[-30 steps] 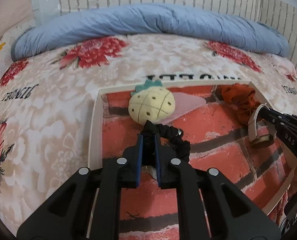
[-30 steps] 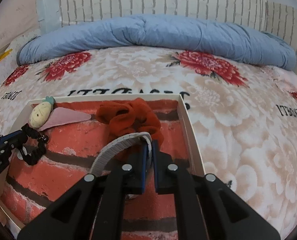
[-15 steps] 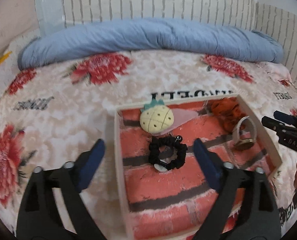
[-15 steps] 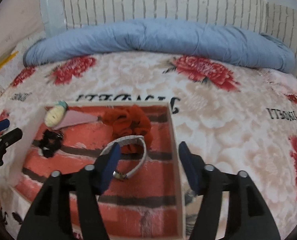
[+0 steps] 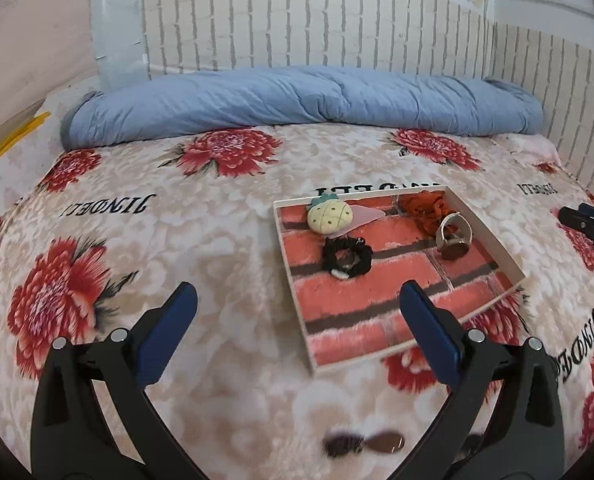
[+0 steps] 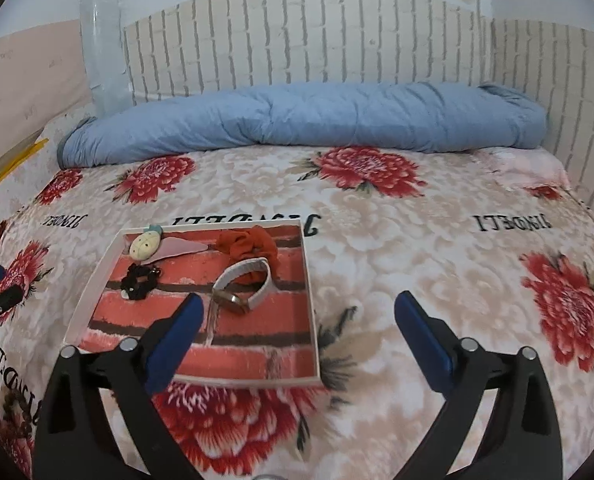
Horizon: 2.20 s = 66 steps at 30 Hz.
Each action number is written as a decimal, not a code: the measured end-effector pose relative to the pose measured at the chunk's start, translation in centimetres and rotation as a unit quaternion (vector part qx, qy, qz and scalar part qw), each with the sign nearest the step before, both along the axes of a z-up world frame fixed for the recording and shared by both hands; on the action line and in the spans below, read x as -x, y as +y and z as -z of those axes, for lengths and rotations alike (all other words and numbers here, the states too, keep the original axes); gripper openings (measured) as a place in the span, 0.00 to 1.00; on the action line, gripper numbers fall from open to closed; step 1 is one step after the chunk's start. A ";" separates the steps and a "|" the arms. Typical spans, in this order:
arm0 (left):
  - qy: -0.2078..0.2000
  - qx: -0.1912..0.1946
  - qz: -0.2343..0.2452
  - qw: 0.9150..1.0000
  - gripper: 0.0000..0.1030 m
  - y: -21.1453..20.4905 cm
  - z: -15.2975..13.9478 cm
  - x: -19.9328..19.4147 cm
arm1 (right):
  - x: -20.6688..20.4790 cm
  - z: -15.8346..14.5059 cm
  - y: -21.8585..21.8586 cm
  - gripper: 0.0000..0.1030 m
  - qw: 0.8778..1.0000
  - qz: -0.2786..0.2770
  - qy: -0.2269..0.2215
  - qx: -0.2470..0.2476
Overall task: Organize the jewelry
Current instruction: 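Withdraw both tools from the tray back over the bed, then grasp the cream twisted scrunchie with the left tool while the right tool grasps the black cord bracelet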
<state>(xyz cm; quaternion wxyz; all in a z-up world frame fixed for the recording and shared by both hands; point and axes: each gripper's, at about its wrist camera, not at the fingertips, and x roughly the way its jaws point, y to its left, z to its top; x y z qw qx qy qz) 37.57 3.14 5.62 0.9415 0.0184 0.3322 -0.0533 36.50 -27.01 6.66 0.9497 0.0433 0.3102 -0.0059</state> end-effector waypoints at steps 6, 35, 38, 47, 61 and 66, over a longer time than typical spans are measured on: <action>-0.024 -0.021 -0.034 0.999 0.95 3.0 -0.8 3.9 | 5.0 -0.3 -0.1 0.94 0.999 0.025 -0.038 0.003; -0.011 0.044 -0.027 0.999 0.95 6.0 -0.1 15.5 | 15.6 2.4 0.0 0.96 0.996 0.080 -0.011 0.028; -0.018 0.030 -0.031 0.999 0.95 5.7 0.3 16.5 | 16.9 3.3 0.5 0.96 0.997 0.075 -0.014 0.024; 0.005 0.032 -0.023 0.999 0.95 5.0 2.8 18.3 | 21.1 6.4 1.8 0.96 0.996 0.091 -0.003 -0.001; 0.035 0.041 -0.020 0.998 0.95 4.0 6.7 20.0 | 22.8 9.9 1.9 0.96 0.994 0.099 0.021 0.041; 0.039 0.043 -0.011 0.998 0.95 2.9 7.2 20.0 | 22.0 10.2 1.3 0.96 0.992 0.103 0.027 0.061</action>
